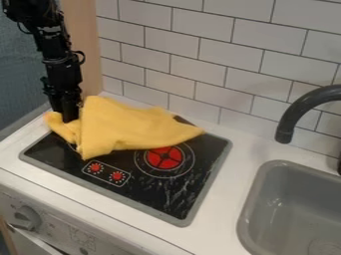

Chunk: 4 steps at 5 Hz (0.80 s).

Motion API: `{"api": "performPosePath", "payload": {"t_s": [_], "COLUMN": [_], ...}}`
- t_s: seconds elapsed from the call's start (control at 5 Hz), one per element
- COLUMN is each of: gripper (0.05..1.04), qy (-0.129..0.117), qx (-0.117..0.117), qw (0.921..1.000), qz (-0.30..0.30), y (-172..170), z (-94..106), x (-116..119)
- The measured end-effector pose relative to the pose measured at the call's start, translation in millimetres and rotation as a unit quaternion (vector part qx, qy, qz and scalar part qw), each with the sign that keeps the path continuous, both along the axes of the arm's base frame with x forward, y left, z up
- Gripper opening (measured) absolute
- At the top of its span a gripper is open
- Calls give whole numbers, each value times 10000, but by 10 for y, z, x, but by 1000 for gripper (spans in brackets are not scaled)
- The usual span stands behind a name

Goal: Fold the cloth from top left to bottom right

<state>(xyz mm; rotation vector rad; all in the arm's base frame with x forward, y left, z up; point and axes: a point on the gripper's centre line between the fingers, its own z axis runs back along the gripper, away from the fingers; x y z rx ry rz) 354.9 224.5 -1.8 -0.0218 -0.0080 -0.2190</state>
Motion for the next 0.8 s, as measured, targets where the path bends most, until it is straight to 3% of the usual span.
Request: {"api": "performPosePath", "payload": {"t_s": [0.4, 0.6, 0.8], "gripper": [77, 69, 69], "qy": [-44, 50, -237], "qx": [-78, -411, -490], "qw": [10000, 9991, 9984], "qz": [-17, -67, -123], "y": [-27, -136, -193], "z": [29, 94, 431], "x": [-1, -38, 3]}}
